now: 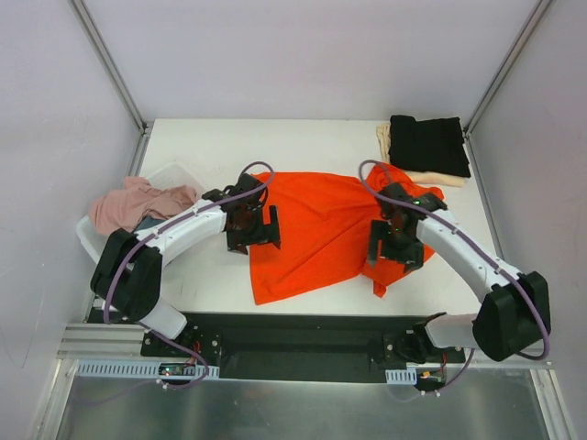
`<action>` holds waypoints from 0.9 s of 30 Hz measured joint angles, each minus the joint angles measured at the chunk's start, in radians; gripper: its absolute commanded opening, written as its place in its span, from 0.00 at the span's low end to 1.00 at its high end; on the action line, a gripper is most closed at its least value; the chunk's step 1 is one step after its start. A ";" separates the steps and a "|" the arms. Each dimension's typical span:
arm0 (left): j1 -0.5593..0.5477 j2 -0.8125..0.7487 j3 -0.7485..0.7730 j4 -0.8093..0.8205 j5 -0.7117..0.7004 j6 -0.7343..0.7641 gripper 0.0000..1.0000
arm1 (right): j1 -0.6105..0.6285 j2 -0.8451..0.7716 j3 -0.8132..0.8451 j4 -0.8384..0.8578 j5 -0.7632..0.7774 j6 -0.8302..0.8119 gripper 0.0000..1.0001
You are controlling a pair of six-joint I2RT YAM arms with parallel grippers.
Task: Fold and stack the t-shirts
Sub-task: Flatten out the tshirt
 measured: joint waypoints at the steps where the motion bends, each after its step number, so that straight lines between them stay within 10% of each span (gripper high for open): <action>1: -0.009 0.015 0.020 0.001 0.000 0.005 0.99 | -0.047 -0.012 -0.019 0.008 0.002 0.004 0.81; 18: -0.063 0.358 0.239 0.007 -0.057 0.014 0.99 | -0.357 0.338 -0.090 0.226 -0.017 -0.035 0.35; 27: -0.011 0.430 0.335 -0.039 -0.062 0.014 0.99 | -0.527 0.367 -0.053 0.208 0.067 -0.065 0.40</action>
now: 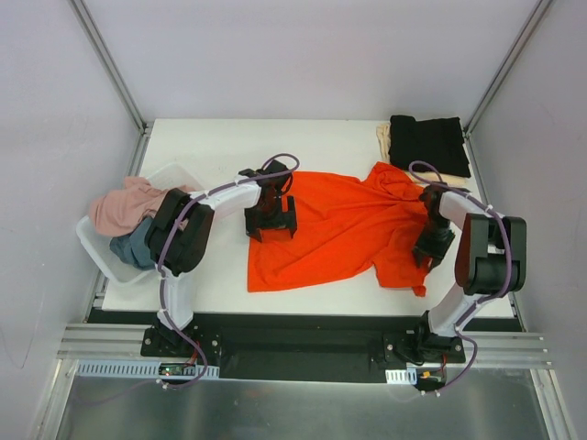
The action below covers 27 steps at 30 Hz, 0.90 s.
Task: Fold and stack the t-shirts
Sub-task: Flatten out the tshirt
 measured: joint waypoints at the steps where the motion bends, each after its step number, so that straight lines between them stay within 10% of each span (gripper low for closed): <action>1: 0.003 0.010 0.016 -0.007 -0.002 0.002 0.99 | -0.017 0.006 0.013 0.000 0.033 -0.003 0.40; 9: 0.028 0.088 0.137 -0.039 -0.044 0.031 0.99 | -0.092 0.037 0.127 -0.012 0.257 -0.022 0.69; 18: 0.045 0.097 0.161 -0.031 -0.077 0.073 0.99 | -0.103 -0.216 -0.002 -0.010 0.089 -0.027 0.95; 27: -0.037 -0.237 -0.055 -0.024 -0.068 0.062 0.99 | -0.126 -0.580 -0.082 -0.089 0.066 0.009 0.96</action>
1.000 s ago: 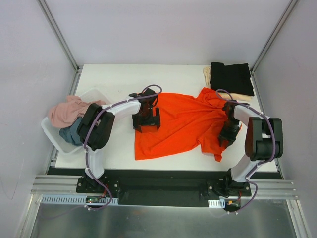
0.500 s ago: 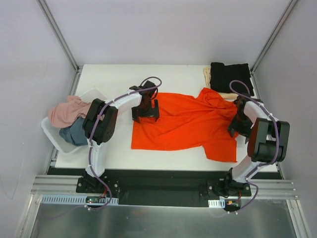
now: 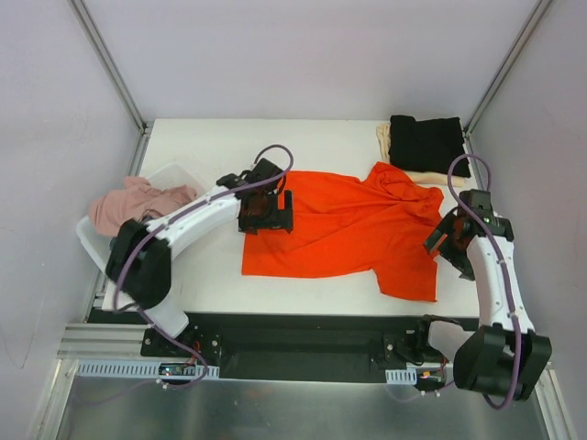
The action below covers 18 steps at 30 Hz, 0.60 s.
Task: Fold and stack the t-shirts
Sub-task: Flatten out the tshirt
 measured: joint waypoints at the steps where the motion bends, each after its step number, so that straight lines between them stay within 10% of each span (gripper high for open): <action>1: -0.012 -0.052 -0.027 0.000 0.000 -0.009 0.99 | -0.001 -0.027 -0.001 -0.006 0.003 0.001 0.96; 8: -0.056 -0.424 -0.303 -0.001 0.005 -0.131 0.99 | -0.002 -0.226 -0.099 -0.005 -0.011 0.024 0.96; 18: -0.055 -0.481 -0.532 -0.051 -0.084 -0.396 0.84 | -0.003 -0.391 -0.154 -0.003 -0.010 0.042 0.96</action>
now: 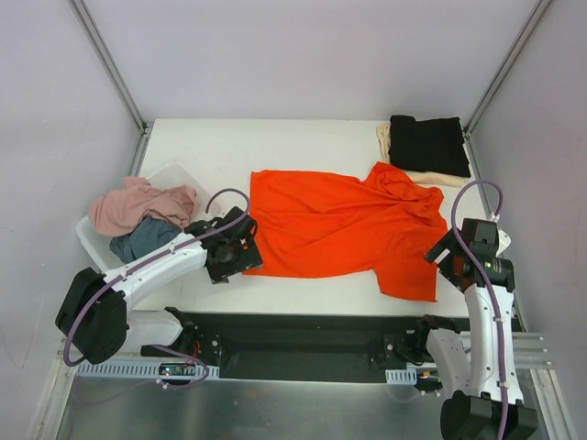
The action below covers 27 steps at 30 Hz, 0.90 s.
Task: Fold and stack the t-shirts
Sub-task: Flatten out the tshirt
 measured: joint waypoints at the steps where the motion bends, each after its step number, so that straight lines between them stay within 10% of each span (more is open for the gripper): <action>1: 0.000 0.000 -0.001 0.002 -0.023 -0.027 0.80 | 0.000 0.005 -0.003 0.004 0.000 0.000 0.96; 27: 0.085 0.227 -0.001 0.251 -0.067 -0.118 0.32 | -0.002 0.046 -0.121 0.006 0.045 0.161 0.97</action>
